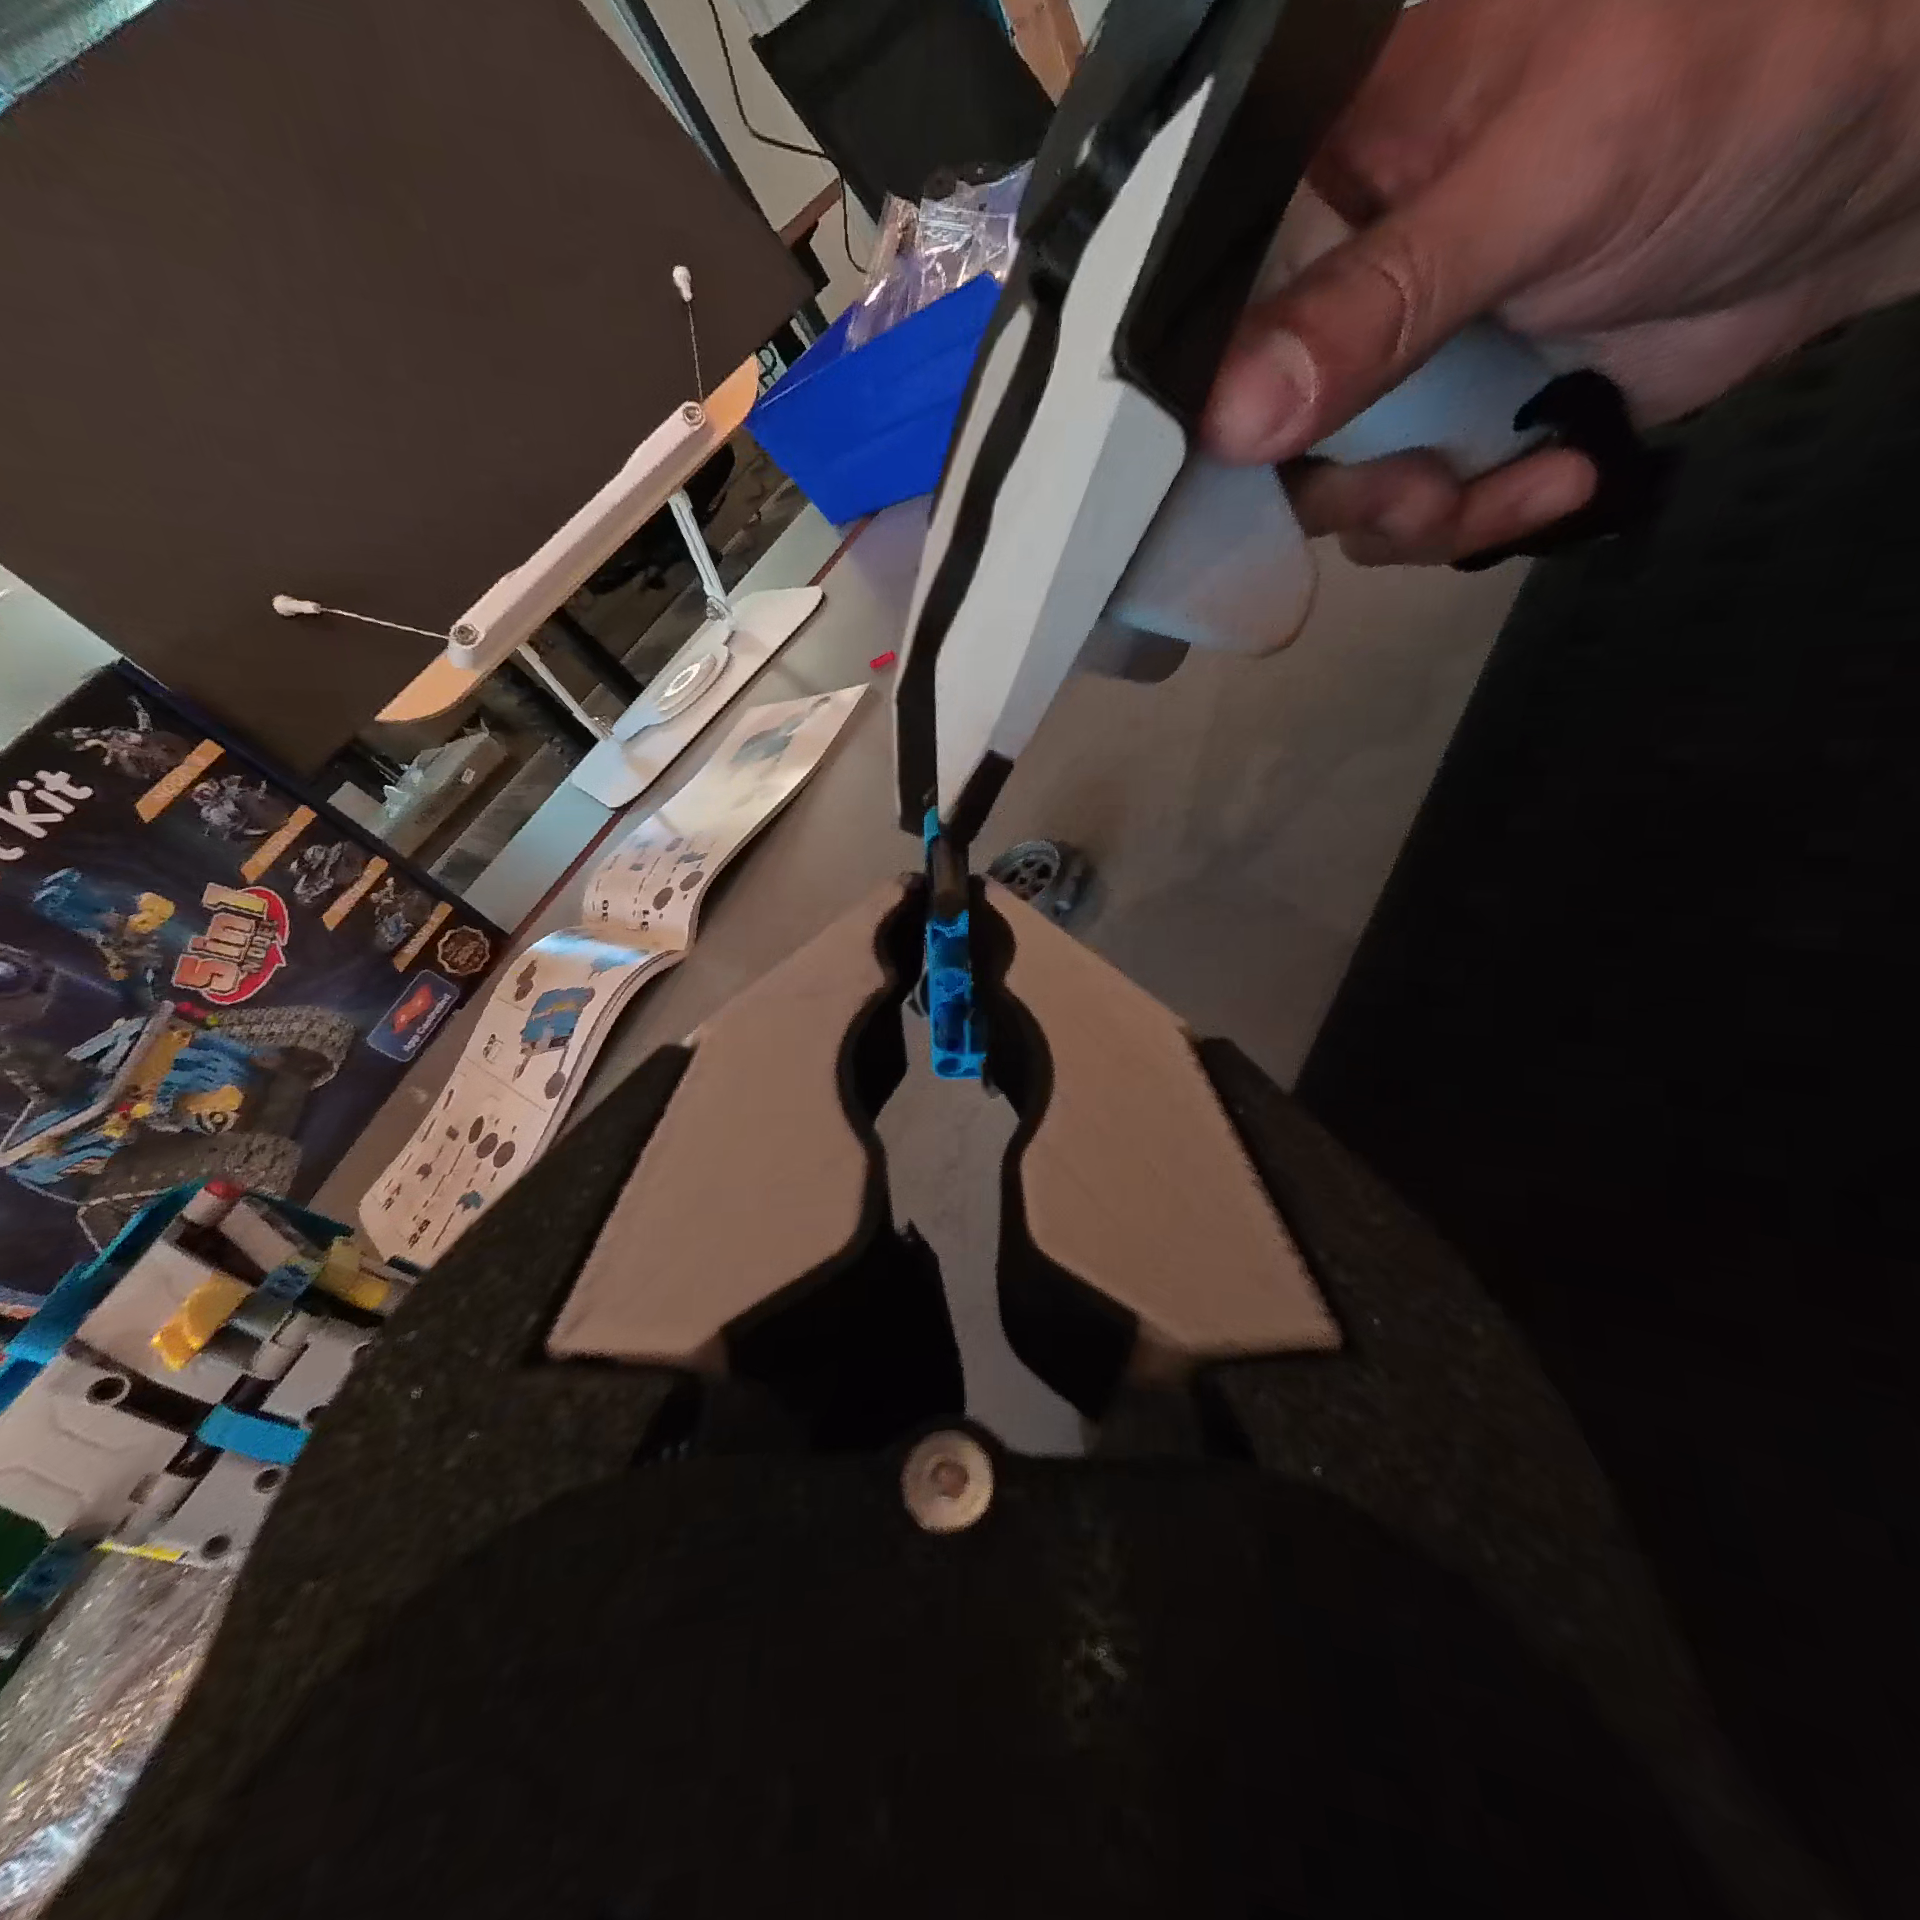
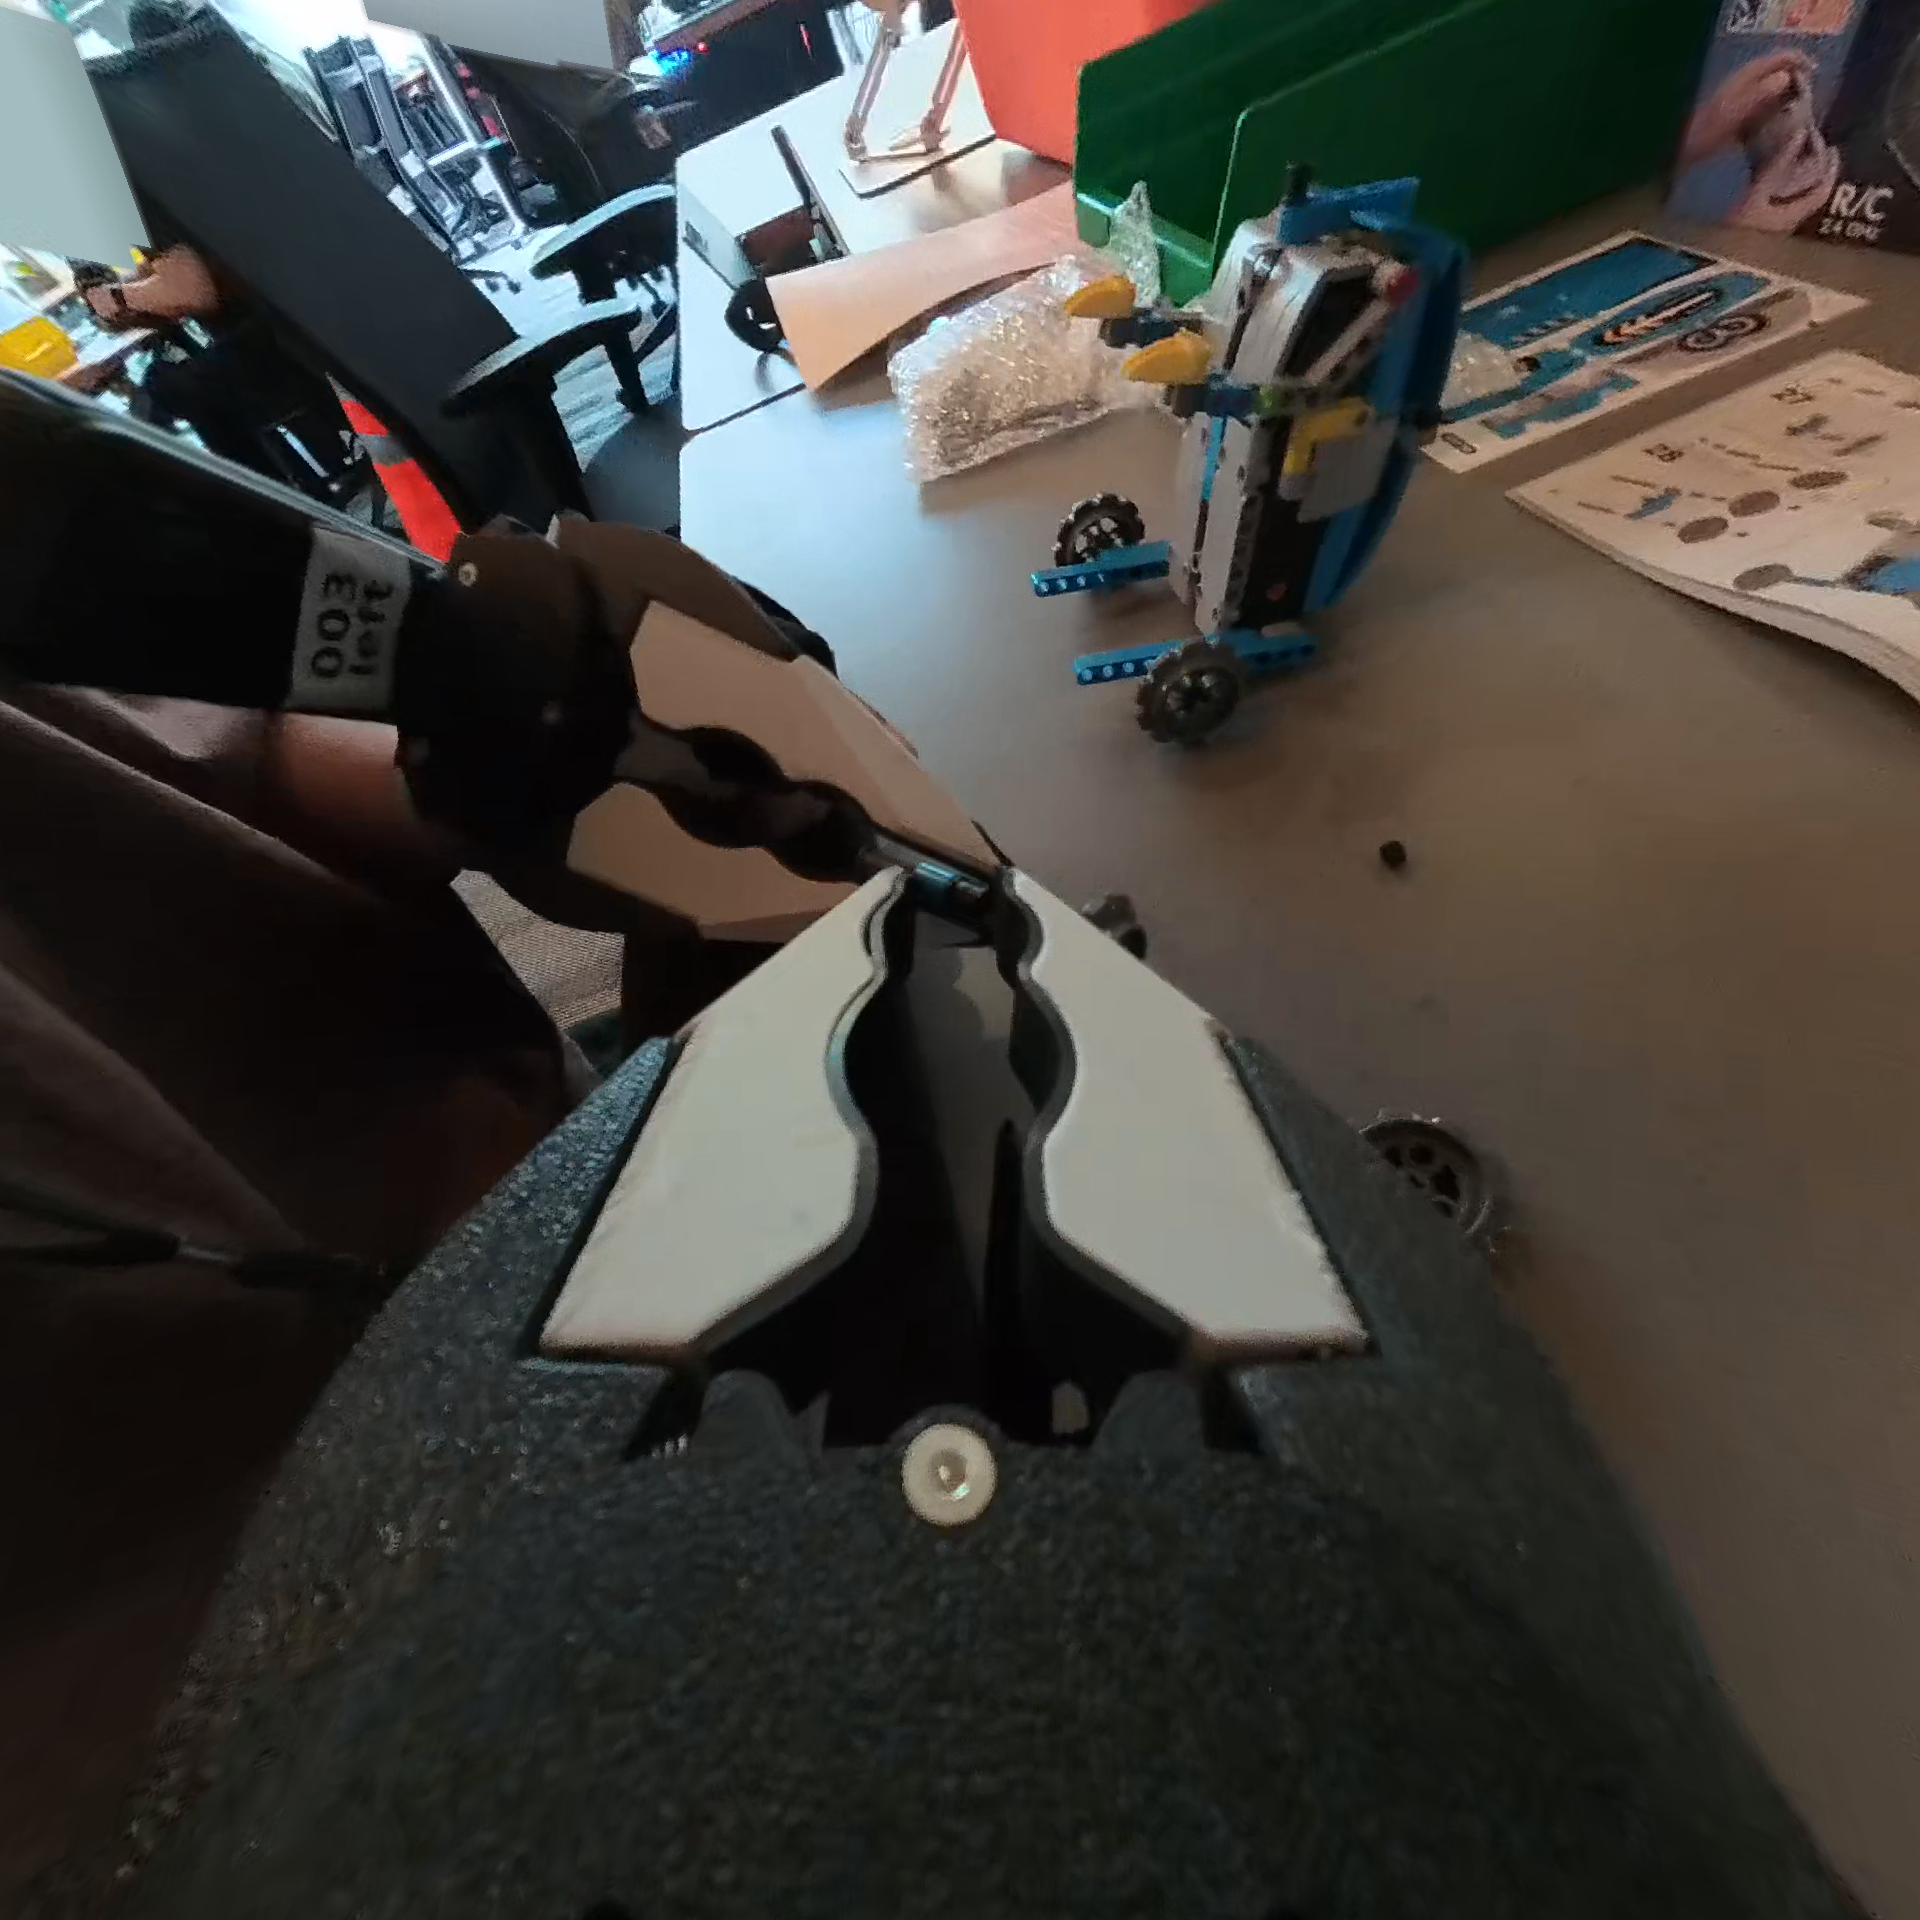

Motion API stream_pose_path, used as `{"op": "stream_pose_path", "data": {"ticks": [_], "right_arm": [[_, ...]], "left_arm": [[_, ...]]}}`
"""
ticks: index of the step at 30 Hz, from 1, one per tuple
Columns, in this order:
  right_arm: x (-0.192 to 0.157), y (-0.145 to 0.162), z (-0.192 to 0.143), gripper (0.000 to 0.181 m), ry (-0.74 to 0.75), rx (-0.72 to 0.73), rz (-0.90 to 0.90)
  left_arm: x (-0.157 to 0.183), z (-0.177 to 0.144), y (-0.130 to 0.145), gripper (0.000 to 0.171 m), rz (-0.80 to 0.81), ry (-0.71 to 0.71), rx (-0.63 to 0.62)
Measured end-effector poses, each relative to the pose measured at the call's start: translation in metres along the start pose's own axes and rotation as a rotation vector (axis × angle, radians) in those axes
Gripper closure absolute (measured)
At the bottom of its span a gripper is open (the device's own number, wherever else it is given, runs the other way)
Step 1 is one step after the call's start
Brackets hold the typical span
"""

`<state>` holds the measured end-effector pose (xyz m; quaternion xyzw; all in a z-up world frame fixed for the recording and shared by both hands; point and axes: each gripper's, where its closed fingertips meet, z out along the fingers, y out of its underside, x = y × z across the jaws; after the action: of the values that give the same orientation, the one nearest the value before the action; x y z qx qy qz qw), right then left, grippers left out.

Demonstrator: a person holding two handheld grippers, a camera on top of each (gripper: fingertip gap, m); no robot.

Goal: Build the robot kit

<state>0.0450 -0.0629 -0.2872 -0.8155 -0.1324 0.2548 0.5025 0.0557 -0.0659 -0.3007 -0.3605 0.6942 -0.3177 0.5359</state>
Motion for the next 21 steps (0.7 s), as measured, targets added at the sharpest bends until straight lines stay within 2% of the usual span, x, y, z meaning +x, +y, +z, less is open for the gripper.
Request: {"op": "stream_pose_path", "data": {"ticks": [6, 9, 12, 15, 18, 21], "right_arm": [[0.003, 0.001, 0.0, 0.165, -0.009, 0.019, 0.024], [-0.001, 0.001, -0.003, 0.165, -0.047, 0.023, 0.021], [-0.015, -0.003, -0.012, 0.17, -0.217, 0.091, 0.093], [-0.023, -0.012, -0.023, 0.16, -0.336, 0.188, 0.11], [-0.026, -0.014, -0.025, 0.161, -0.338, 0.221, 0.021], [-0.029, -0.018, -0.02, 0.161, -0.278, 0.247, -0.115]], "left_arm": [[-0.001, 0.0, 0.002, 0.165, 0.059, -0.039, -0.017], [0.002, -0.003, -0.003, 0.165, 0.036, -0.008, 0.023], [0.008, -0.012, -0.017, 0.165, -0.118, 0.139, 0.127], [0.005, -0.022, -0.024, 0.165, -0.271, 0.262, 0.208], [-0.001, -0.03, -0.028, 0.165, -0.366, 0.332, 0.265], [0.004, -0.034, -0.029, 0.165, -0.405, 0.417, 0.284]]}}
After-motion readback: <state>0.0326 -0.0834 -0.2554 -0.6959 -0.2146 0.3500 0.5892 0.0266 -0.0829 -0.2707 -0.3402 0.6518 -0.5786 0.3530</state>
